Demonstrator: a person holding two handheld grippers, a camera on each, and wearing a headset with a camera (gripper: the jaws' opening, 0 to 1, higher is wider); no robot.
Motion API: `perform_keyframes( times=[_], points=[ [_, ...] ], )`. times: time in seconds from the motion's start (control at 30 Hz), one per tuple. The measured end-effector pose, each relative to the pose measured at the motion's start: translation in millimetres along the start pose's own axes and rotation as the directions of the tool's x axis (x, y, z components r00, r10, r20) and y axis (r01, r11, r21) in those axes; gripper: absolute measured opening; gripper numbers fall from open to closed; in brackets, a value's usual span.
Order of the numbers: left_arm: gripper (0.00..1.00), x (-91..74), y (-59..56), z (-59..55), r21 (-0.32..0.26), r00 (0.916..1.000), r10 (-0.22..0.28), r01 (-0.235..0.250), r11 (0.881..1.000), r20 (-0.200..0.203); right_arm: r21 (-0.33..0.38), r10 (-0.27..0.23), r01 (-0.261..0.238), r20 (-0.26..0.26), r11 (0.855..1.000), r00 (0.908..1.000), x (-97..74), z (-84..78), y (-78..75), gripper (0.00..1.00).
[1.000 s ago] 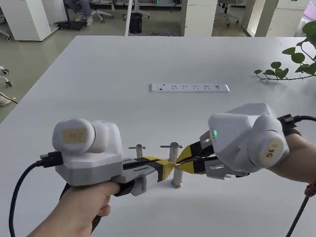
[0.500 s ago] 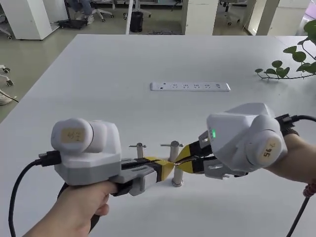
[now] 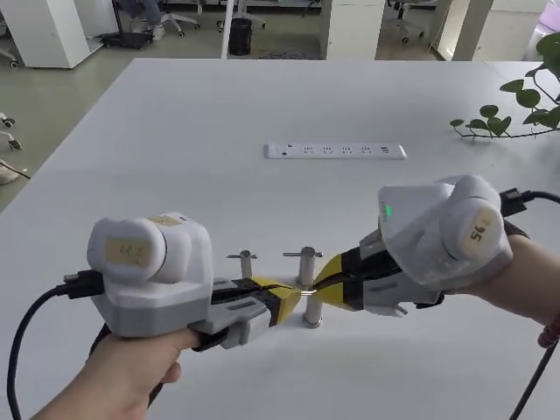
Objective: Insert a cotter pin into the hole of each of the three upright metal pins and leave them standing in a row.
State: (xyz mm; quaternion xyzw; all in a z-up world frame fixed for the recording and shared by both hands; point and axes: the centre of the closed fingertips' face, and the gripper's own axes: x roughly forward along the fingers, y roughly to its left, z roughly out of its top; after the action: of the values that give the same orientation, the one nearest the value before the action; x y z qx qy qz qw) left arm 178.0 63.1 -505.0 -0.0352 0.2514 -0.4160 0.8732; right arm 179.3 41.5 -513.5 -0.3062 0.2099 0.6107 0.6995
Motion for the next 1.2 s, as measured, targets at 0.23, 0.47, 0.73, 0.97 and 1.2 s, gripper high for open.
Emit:
perform_keyframes(
  times=[0.23, 0.47, 0.73, 0.97, 1.2],
  points=[
    [0.00, -6.4, -1.1, -6.0, 0.041, 0.9991, -0.039, 0.039, 0.998, 0.013, 0.149, 0.047, -0.048, 0.007, 0.988, 0.9989, -2.1, -12.5, 5.9, 0.04],
    [0.00, -12.0, -10.5, -9.4, 0.087, 0.9928, -0.119, 0.117, 0.989, 0.017, 0.268, 0.113, -0.130, 0.077, 0.955, 0.9906, -2.5, -11.5, 18.1, 0.06],
    [0.00, -14.4, -23.3, -10.1, 0.145, 0.9795, -0.201, 0.196, 0.970, 0.016, 0.288, 0.196, -0.225, 0.125, 0.931, 0.9726, -4.0, -5.7, 36.9, 0.05],
    [0.00, -18.5, -32.9, -15.2, 0.176, 0.9648, -0.263, 0.258, 0.950, 0.006, 0.291, 0.242, -0.273, 0.139, 0.917, 0.9603, -4.2, -6.7, 50.9, 0.04],
    [0.00, -21.1, -43.7, -22.1, 0.198, 0.9495, -0.313, 0.311, 0.930, -0.018, 0.281, 0.295, -0.330, 0.160, 0.901, 0.9420, -5.8, -3.9, 60.8, 0.03]
  ],
)
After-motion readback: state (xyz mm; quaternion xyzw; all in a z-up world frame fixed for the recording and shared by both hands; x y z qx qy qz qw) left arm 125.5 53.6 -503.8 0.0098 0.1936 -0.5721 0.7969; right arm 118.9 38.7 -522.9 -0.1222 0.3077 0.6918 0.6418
